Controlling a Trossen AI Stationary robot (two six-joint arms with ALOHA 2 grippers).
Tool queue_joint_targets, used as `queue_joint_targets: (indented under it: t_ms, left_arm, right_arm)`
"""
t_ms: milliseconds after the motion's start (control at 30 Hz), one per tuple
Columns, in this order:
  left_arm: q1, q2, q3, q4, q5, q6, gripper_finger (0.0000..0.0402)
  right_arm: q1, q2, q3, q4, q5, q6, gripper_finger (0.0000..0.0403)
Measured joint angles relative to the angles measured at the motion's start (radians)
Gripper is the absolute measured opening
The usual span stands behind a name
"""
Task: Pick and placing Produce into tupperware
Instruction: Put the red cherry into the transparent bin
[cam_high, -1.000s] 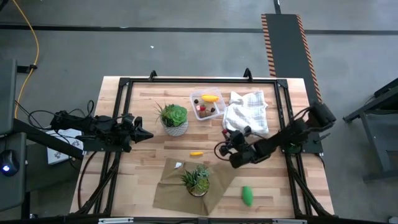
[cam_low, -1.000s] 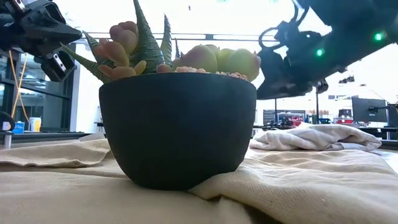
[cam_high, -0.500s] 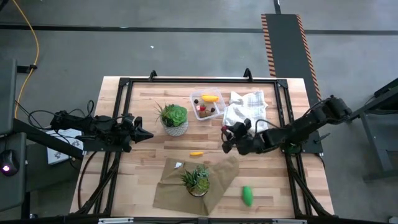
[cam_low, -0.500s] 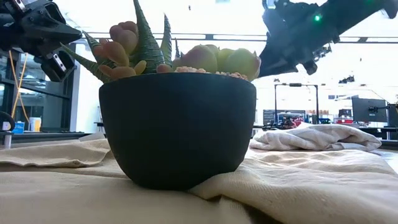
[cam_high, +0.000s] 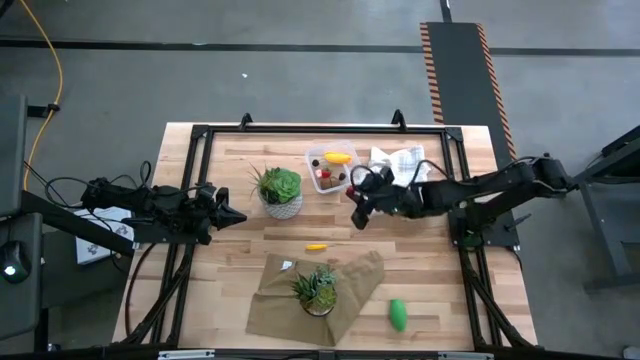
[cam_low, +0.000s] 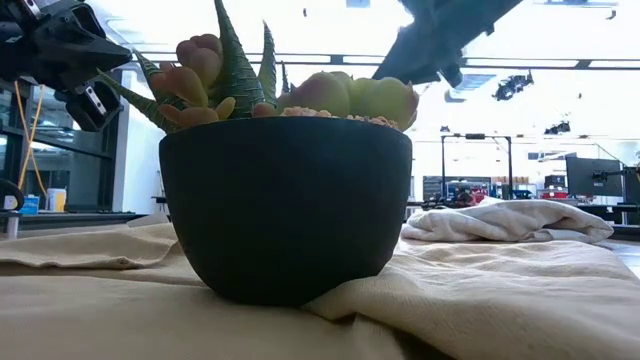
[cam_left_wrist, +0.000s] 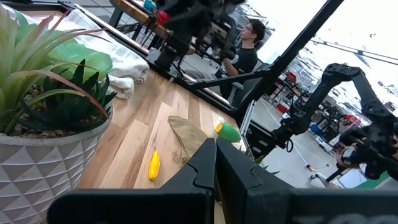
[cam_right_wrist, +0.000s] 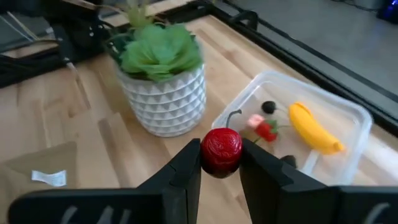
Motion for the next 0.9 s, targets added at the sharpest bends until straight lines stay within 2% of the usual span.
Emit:
queue_joint_targets:
  t_ms: [200,467,900]
  left_arm:
    - [0.0,0.0,0.0,0.0,0.0,0.0,0.0001]
    - [0.0,0.0,0.0,0.0,0.0,0.0,0.0001]
    - [0.0,0.0,0.0,0.0,0.0,0.0,0.0001]
  right_arm:
    - [-0.111,0.0,0.08,-0.125,-0.136,-0.067,0.0082]
    - [-0.246,0.001,0.126,-0.153,-0.302,-0.181,0.0083]
    - [-0.426,0.023,0.127,-0.162,-0.626,-0.171,0.0082]
